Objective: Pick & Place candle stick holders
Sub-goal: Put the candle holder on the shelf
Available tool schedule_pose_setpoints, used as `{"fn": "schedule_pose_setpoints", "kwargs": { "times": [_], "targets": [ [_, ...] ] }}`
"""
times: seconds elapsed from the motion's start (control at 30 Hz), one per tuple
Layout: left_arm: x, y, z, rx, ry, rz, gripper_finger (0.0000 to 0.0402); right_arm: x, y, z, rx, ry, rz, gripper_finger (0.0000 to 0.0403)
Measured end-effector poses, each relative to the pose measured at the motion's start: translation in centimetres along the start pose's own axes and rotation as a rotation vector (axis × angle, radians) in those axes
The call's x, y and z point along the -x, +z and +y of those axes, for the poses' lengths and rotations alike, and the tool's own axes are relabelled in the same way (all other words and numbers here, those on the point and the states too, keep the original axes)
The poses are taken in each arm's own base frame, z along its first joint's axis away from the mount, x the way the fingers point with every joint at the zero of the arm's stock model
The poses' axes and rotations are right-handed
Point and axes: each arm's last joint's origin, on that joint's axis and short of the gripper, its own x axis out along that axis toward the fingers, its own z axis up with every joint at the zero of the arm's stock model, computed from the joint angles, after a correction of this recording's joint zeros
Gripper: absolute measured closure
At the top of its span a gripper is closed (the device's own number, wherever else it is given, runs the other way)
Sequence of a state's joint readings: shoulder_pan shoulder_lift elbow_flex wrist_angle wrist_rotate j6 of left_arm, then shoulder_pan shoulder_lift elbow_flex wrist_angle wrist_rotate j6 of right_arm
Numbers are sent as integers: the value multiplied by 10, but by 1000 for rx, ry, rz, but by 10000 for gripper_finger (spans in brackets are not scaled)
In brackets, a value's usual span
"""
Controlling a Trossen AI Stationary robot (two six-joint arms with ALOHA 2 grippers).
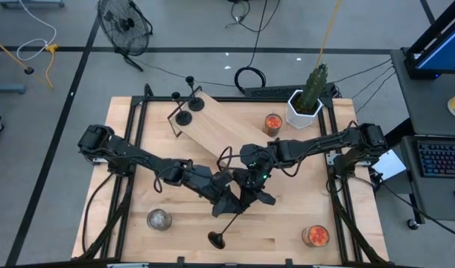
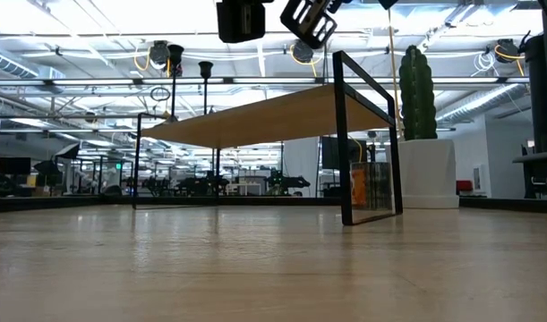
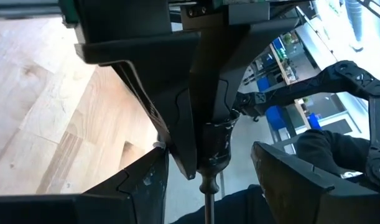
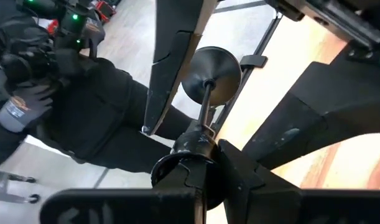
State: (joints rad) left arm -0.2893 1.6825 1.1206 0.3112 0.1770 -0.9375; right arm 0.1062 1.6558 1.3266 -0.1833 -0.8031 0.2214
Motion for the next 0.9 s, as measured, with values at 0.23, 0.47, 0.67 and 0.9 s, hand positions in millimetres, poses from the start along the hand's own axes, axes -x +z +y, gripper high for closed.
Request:
{"fn": "schedule_pose_setpoints", "kwargs": {
  "times": [0.23,0.47,0.67,0.9],
  "targets": [
    [1,0,0,1,10,5,165,0,6,1,89,-27,-53,390],
    [0,0,4,1,21,26,165,2,15,-1,114,-61,-128,391],
    [0,-1,5,32,12,64,165,5,13,-3,80,-35,-111,391],
    [0,-2,4,50,1,80,165,4,8,-4,35,-19,-58,391]
  ]
}}
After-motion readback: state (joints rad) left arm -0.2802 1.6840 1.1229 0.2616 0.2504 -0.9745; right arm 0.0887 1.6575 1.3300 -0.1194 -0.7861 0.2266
